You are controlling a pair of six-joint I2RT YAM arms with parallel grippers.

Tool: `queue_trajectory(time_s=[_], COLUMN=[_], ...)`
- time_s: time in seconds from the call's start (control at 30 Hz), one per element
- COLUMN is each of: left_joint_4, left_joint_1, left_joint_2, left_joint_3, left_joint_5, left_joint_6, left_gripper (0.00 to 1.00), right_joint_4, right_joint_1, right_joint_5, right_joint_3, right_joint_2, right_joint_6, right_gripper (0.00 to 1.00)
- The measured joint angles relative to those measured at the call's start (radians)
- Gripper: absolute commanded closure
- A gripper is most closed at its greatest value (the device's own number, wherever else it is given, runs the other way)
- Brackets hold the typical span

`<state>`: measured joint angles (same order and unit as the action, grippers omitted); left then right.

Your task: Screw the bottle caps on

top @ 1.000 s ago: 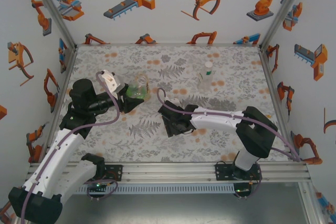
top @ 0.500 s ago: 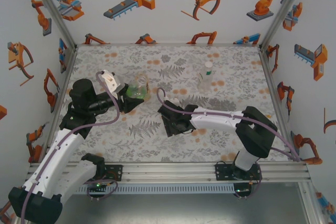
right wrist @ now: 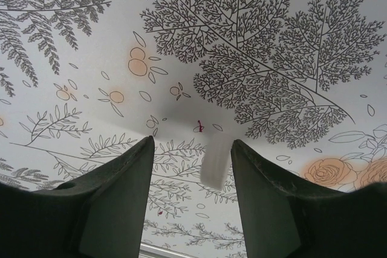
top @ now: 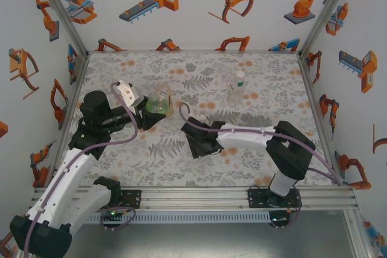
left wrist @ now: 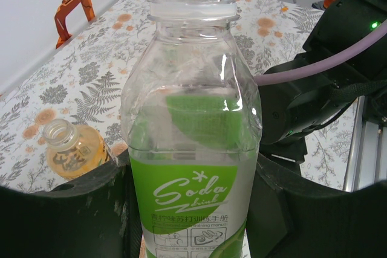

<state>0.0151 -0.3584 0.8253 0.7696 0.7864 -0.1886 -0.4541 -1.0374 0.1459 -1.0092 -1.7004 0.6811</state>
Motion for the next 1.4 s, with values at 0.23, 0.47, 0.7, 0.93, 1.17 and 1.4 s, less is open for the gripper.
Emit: queue_trajectory(time_s=[0.23, 0.47, 0.7, 0.93, 1.17, 1.4], left_joint_4=[0.0, 0.0, 0.0, 0.0, 0.0, 0.0], left_joint_1=[0.0, 0.0, 0.0, 0.0, 0.0, 0.0], left_joint_2=[0.002, 0.012, 0.018, 0.023, 0.027, 0.035], left_joint_3=[0.0, 0.0, 0.0, 0.0, 0.0, 0.0], left_joint_5=[0.0, 0.0, 0.001, 0.001, 0.001, 0.001], left_joint_6=[0.0, 0.0, 0.0, 0.0, 0.0, 0.0], left_gripper=[0.91, 0.91, 0.91, 0.91, 0.91, 0.91], right_joint_4=[0.022, 0.062, 0.251, 0.522, 0.591, 0.548], right_joint_1=[0.0, 0.035, 0.118, 0.222, 0.248, 0.248], right_joint_5=[0.0, -0.023, -0.153, -0.286, -0.285, -0.231], right_joint_3=[0.007, 0.04, 0.177, 0.345, 0.408, 0.412], right_joint_2=[-0.007, 0.013, 0.095, 0.155, 0.194, 0.23], right_joint_6=[0.003, 0.004, 0.032, 0.13, 0.184, 0.187], right_gripper=[0.61, 0.78, 0.81, 0.77, 0.68, 0.58])
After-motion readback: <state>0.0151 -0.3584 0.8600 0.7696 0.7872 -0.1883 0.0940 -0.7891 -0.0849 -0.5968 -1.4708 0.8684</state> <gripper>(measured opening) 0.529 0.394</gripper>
